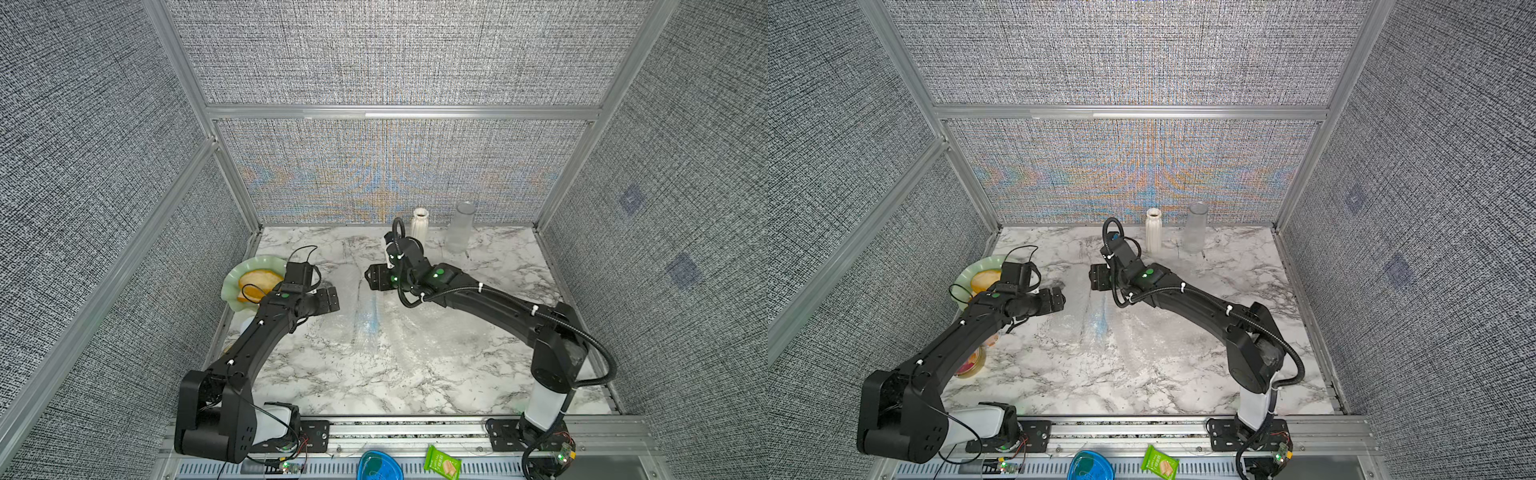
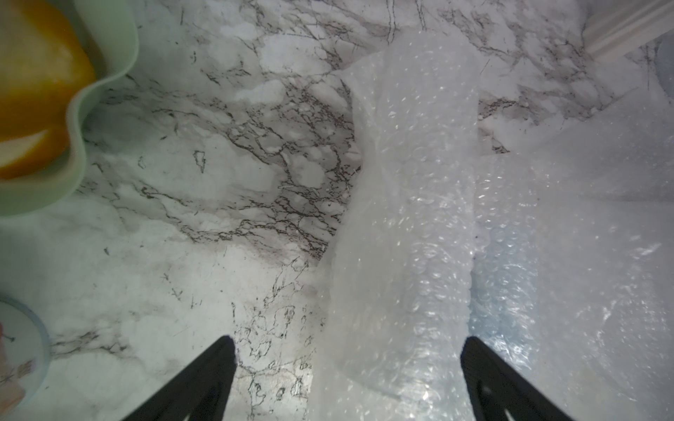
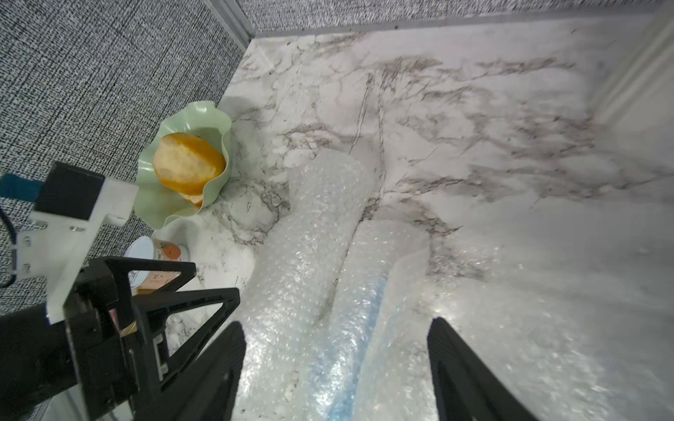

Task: Unwrap the vase from the bubble wrap
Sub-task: Pick up the bubble wrap from the center of the board.

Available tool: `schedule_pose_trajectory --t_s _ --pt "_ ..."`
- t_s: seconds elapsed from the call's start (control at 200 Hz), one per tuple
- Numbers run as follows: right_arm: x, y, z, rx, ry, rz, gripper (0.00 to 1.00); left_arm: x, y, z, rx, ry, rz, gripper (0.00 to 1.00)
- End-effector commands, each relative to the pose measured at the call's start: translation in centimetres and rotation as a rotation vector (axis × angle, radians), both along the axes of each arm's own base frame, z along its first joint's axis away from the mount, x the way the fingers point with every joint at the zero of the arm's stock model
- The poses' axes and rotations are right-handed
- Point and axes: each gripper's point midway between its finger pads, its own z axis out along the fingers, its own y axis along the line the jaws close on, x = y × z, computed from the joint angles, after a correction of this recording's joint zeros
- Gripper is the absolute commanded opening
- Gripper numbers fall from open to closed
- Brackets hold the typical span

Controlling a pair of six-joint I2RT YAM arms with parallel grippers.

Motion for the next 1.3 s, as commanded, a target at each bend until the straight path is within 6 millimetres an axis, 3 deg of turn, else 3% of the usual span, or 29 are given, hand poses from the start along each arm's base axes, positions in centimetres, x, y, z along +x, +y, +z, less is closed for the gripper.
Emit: schedule_pose_trajectory --t_s 0.0,0.155,0.285,0.43,0.61,0.765,0.991,1.296 --pt "-1.2 2.0 -1.3 0.042 0.105 0.018 0.72 0.3 -0.5 0.6 -0.066 -0.026 -0.008 0.98" --pt "-1.2 4.2 -3.3 0.085 0.199 0.033 0.67 0.4 0.3 1.3 -0.068 -0.051 0.018 0.98" --pt "-1.1 4.6 -5.5 0.085 0.26 0.014 0.65 0.4 0.7 1.6 -0.061 -0.067 0.03 0.97" --pt "-0.6 3.2 -8.0 0.062 0.328 -0.043 0.62 0.4 0.9 1.9 -0.054 -0.078 0.039 0.97" --pt "-0.3 1.0 -9.8 -0.03 0.337 -0.103 0.62 0.3 1.0 2.0 -0.055 -0.085 0.04 0.97" --pt "-0.4 0.4 -11.7 -0.092 0.369 -0.12 0.62 0.3 0.9 2.2 -0.058 -0.088 0.038 0.97" --pt "-0.2 0.1 -12.6 -0.15 0.383 -0.131 0.62 0.3 0.9 2.2 -0.061 -0.085 0.039 0.97" --pt "0.0 1.9 -14.3 -0.237 0.42 -0.106 0.65 0.3 0.9 2.3 -0.064 -0.089 0.043 0.97"
